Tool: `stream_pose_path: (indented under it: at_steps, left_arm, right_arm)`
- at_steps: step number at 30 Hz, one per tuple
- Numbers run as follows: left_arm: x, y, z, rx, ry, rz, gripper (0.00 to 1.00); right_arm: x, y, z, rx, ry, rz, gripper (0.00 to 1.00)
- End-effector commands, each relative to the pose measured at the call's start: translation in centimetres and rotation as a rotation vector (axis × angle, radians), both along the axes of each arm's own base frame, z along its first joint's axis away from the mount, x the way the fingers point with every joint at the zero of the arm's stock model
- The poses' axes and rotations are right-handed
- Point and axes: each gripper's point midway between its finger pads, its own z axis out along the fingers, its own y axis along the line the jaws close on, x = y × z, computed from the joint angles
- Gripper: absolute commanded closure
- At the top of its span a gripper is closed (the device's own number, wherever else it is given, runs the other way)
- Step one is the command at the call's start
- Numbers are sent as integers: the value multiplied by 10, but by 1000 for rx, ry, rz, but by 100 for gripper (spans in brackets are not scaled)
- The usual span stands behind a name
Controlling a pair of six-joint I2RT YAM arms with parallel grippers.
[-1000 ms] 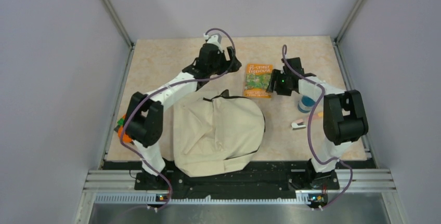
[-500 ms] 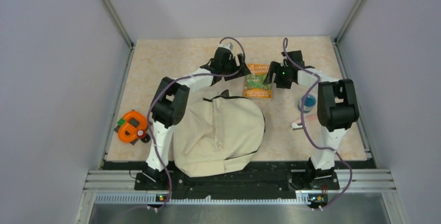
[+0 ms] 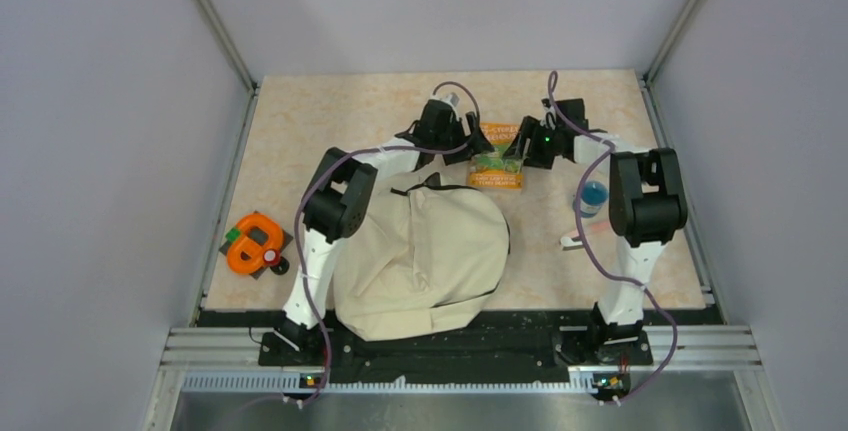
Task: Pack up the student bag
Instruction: Pick up the book from the center of the board.
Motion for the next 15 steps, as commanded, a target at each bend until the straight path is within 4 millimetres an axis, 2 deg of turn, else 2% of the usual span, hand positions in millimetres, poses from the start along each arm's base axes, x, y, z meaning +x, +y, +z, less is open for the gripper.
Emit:
stream_pose_path:
  at_steps: [1,4,8,12,15]
  left_arm:
    - [-10,-16,61,-185,-112,-44,19]
    - [-18,-12,95,-245,-187,-44,20]
    - [-30,-15,133,-355,-249,-78,21]
    - [-41,-16,164,-450,-317,-91,23]
    - [-46,-16,177,-456,-365,-102,23]
  right_arm:
    - [0,20,13,129,-30,38,39]
    - [0,23,16,156,-34,36,41]
    - [-5,25,10,158,-17,36,44]
    - [-16,32,0,153,5,53,49]
    - [-22,40,-6,167,19,66,54]
